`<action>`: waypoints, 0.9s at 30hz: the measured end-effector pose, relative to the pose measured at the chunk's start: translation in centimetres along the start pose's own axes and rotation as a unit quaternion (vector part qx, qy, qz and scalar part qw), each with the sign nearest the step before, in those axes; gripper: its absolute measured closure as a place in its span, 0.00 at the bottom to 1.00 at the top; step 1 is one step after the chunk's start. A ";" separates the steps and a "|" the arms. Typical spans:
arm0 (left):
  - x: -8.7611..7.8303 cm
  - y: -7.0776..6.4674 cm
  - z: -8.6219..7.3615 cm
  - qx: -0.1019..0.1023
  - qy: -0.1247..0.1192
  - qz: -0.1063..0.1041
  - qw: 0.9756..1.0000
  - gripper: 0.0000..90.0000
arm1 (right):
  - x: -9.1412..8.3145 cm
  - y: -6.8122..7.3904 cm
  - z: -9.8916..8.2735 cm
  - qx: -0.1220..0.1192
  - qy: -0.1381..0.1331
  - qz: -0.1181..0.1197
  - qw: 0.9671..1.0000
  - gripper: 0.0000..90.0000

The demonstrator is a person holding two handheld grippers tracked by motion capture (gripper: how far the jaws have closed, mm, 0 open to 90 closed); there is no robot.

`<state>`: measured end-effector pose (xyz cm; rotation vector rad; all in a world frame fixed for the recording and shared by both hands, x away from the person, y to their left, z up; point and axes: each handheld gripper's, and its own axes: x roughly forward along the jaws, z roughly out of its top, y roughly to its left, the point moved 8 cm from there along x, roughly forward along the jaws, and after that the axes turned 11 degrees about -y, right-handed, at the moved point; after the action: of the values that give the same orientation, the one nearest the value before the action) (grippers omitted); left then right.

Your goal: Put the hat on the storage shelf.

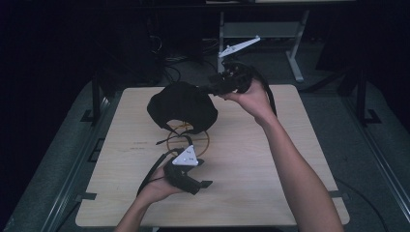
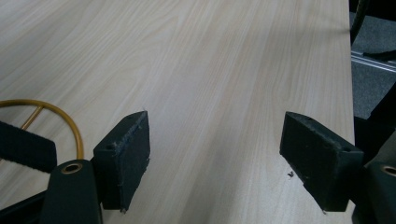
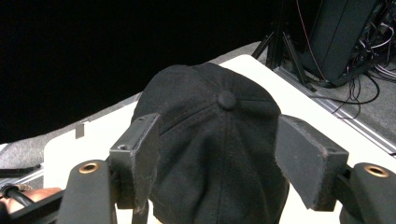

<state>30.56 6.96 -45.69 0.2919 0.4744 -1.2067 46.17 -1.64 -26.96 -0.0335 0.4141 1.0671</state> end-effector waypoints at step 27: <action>0.3 0.0 -0.3 0.001 -0.004 0.001 1.000 0.27 | -5.2 -2.6 -4.1 0.030 -0.014 -0.021 0.999 0.31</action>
<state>30.61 6.82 -46.07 0.2891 0.4671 -1.2058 44.93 -8.18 -29.41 0.0261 0.4191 1.0126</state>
